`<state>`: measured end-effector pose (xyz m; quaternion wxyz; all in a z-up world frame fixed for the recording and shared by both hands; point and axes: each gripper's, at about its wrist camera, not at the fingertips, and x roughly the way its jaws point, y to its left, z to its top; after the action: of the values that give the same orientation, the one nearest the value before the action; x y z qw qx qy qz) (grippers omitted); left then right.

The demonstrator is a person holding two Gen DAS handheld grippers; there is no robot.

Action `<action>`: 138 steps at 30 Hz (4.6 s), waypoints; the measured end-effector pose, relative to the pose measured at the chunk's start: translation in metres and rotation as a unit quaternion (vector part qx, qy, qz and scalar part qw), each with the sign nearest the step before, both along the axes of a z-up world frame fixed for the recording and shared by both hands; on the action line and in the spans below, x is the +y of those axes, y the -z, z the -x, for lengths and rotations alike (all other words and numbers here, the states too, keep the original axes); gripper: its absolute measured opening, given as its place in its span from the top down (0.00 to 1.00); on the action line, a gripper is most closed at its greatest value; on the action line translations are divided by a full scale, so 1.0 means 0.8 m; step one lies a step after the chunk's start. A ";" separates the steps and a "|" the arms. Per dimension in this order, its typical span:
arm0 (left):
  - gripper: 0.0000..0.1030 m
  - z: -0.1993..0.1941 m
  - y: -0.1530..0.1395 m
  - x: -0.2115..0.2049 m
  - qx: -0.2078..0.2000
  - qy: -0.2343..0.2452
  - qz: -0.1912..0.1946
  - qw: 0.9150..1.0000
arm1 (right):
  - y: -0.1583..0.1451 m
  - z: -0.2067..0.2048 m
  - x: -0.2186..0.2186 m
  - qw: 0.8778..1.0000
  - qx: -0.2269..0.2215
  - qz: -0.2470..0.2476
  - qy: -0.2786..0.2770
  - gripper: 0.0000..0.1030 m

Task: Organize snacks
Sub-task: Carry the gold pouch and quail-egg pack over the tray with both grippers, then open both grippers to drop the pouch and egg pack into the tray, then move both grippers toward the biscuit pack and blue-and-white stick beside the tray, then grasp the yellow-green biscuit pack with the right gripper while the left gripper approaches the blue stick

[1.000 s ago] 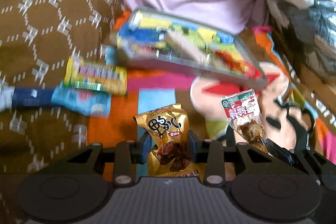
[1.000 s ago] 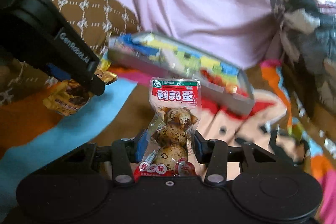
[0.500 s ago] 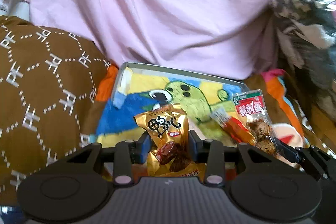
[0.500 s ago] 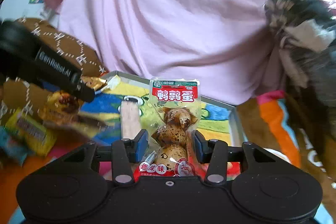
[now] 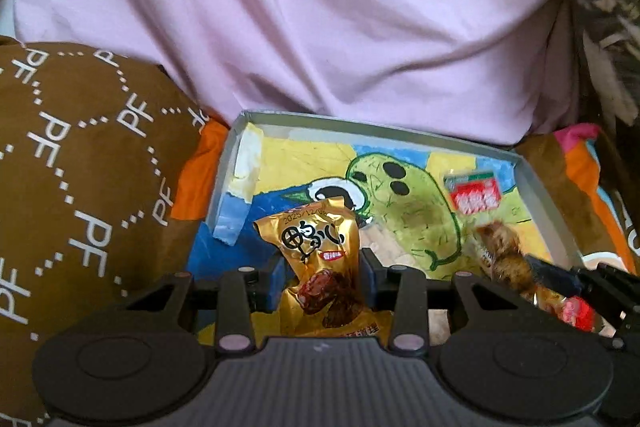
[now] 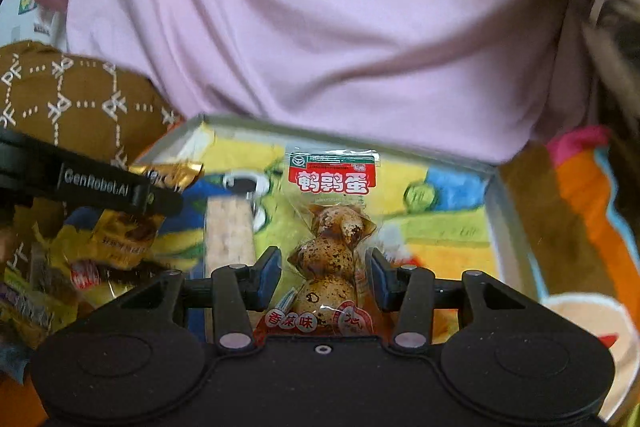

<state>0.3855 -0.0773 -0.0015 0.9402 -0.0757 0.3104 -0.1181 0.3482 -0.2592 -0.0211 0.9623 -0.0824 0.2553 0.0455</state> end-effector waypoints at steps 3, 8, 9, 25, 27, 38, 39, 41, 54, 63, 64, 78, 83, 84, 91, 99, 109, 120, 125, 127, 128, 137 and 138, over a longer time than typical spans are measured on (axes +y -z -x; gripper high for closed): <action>0.58 -0.009 0.006 -0.001 0.016 -0.004 0.004 1.000 | 0.010 0.000 0.000 1.000 0.010 -0.001 -0.001 0.52; 0.55 -0.012 0.010 -0.005 0.025 -0.007 -0.003 1.000 | 0.011 -0.002 0.001 1.000 0.005 -0.010 0.000 0.49; 0.53 -0.013 0.010 -0.005 0.028 -0.008 -0.002 1.000 | 0.010 -0.002 0.000 1.000 0.004 -0.014 0.002 0.48; 0.09 0.035 -0.022 0.019 -0.031 -0.054 0.006 0.998 | -0.035 0.054 -0.014 0.995 -0.090 -0.031 0.007 0.01; 0.05 0.049 -0.030 0.024 -0.048 -0.058 0.003 0.997 | -0.043 0.069 -0.013 0.994 -0.106 -0.030 0.009 0.01; 0.00 0.149 -0.071 0.059 -0.128 -0.091 0.008 0.988 | -0.079 0.162 0.006 0.987 -0.145 -0.069 -0.007 0.01; 0.00 0.158 -0.073 0.063 -0.128 -0.093 0.010 0.987 | -0.082 0.172 0.009 0.986 -0.149 -0.073 -0.008 0.01; 0.00 0.173 -0.078 0.073 -0.126 -0.098 0.014 0.987 | -0.087 0.190 0.014 0.985 -0.152 -0.077 -0.013 0.01; 0.00 0.289 -0.081 0.136 -0.125 -0.127 -0.002 0.984 | -0.100 0.299 0.060 0.983 -0.154 -0.079 -0.061 0.01; 0.00 0.345 -0.056 0.163 -0.085 -0.138 -0.051 0.985 | -0.078 0.352 0.097 0.984 -0.140 -0.056 -0.098 0.01; 0.00 0.350 -0.052 0.165 -0.081 -0.139 -0.058 0.985 | -0.074 0.355 0.099 0.984 -0.138 -0.052 -0.101 0.01; 0.00 0.360 0.005 0.176 0.003 -0.124 -0.102 0.987 | -0.021 0.365 0.114 0.993 -0.063 -0.040 -0.091 0.01; 0.00 0.360 0.011 0.171 0.003 -0.114 -0.111 0.987 | -0.012 0.360 0.117 0.994 -0.051 -0.045 -0.090 0.01; 0.00 0.359 0.011 0.171 0.003 -0.112 -0.112 0.987 | -0.012 0.359 0.118 0.994 -0.050 -0.044 -0.090 0.01; 0.00 0.353 0.016 0.168 0.003 -0.104 -0.119 0.987 | -0.005 0.349 0.121 0.994 -0.039 -0.043 -0.091 0.01; 0.00 0.345 0.018 0.173 0.005 -0.107 -0.117 0.987 | 0.000 0.335 0.123 0.995 -0.026 -0.043 -0.091 0.01; 0.00 0.324 0.020 0.182 -0.003 -0.104 -0.119 0.987 | 0.008 0.311 0.131 0.995 -0.010 -0.042 -0.095 0.01; 0.00 0.267 0.023 0.203 -0.034 -0.034 -0.136 0.990 | 0.005 0.246 0.129 0.988 0.032 -0.049 -0.140 0.01; 0.00 0.245 0.033 0.210 -0.025 -0.032 -0.154 0.987 | 0.009 0.205 0.131 0.983 0.059 -0.050 -0.168 0.01; 0.00 0.239 0.038 0.213 -0.014 -0.031 -0.147 0.988 | 0.013 0.189 0.131 0.981 0.074 -0.056 -0.169 0.01; 0.00 0.237 0.040 0.215 -0.013 -0.030 -0.146 0.989 | 0.015 0.180 0.131 0.980 0.084 -0.064 -0.169 0.01; 0.00 0.220 0.051 0.213 -0.018 -0.007 -0.155 0.988 | 0.031 0.118 0.148 0.966 0.117 -0.114 -0.199 0.01; 0.00 0.217 0.051 0.212 -0.019 0.000 -0.155 0.988 | 0.032 0.111 0.152 0.965 0.121 -0.121 -0.200 0.01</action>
<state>0.2115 0.0925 -0.0421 0.9463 0.0729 0.3072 -0.0697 0.2597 -0.1378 -0.0470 0.8982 -0.0084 0.3411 0.2773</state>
